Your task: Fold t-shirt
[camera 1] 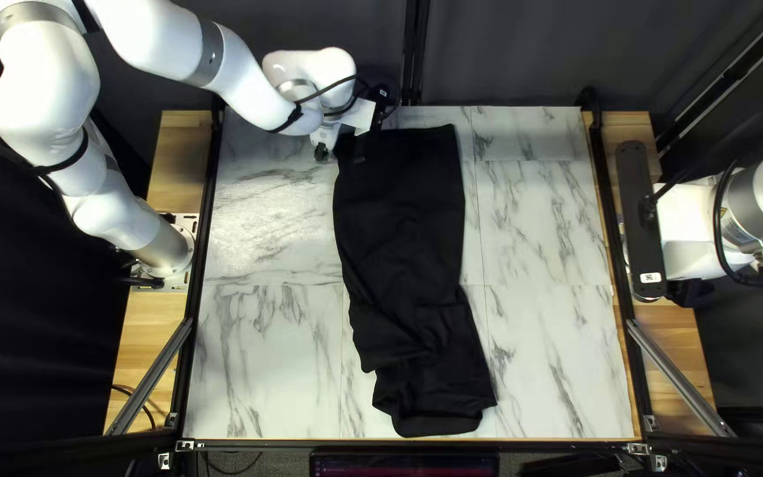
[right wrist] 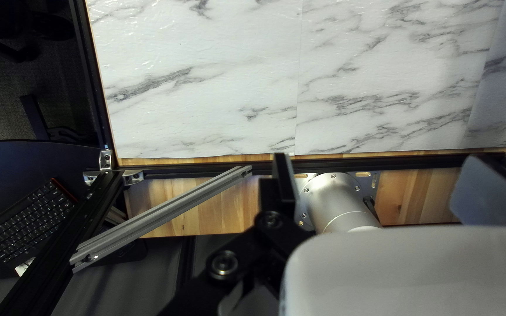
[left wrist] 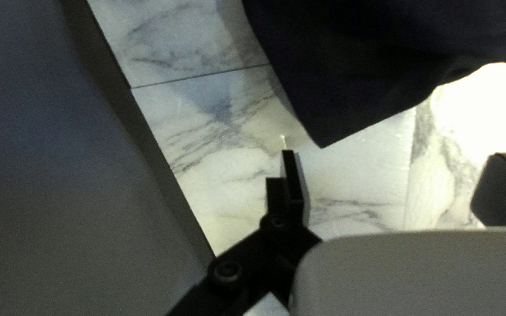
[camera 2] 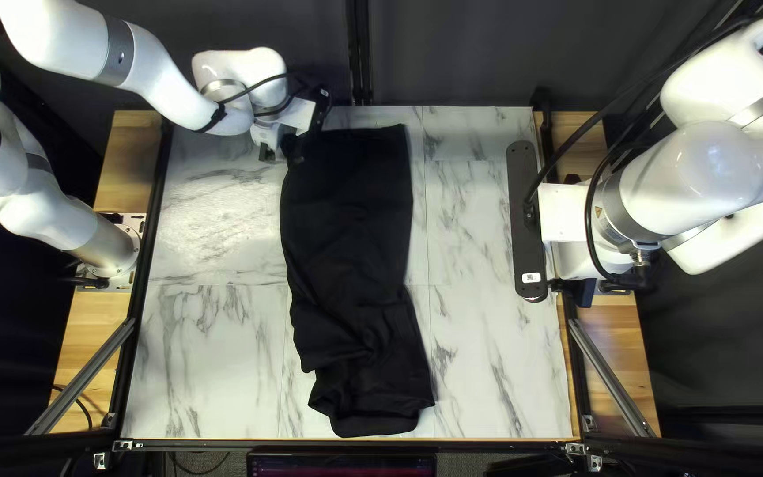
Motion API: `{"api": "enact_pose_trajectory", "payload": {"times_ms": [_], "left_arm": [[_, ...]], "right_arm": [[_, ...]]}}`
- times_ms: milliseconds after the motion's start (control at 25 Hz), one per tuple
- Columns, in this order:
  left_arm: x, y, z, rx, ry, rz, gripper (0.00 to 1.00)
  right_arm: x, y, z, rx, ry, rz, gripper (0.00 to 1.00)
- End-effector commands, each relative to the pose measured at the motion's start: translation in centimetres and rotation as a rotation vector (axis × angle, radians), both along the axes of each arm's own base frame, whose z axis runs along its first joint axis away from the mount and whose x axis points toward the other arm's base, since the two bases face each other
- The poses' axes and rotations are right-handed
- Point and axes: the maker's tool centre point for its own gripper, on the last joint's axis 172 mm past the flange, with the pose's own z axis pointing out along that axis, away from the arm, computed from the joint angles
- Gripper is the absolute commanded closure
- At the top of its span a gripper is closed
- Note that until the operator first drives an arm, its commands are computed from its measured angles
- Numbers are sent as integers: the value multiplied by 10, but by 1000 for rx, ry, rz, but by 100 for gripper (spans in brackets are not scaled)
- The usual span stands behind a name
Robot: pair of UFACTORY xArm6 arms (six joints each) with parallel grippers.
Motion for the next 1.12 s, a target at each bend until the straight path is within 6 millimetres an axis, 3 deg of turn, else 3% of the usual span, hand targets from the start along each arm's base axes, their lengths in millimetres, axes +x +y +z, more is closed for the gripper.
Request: {"api": "enact_pose_trajectory", "payload": {"times_ms": [40,440,880,1120], "left_arm": [[-10,-2,-2,-7,-11,116,0],[-1,-3,-18,-82,-141,121,0],[11,-11,-18,-122,-197,82,0],[16,-11,-25,-133,-187,74,14]], "right_arm": [[0,0,0,0,0,0,0],[0,0,0,0,0,0,0],[0,0,0,0,0,0,0],[0,0,0,0,0,0,0]]}}
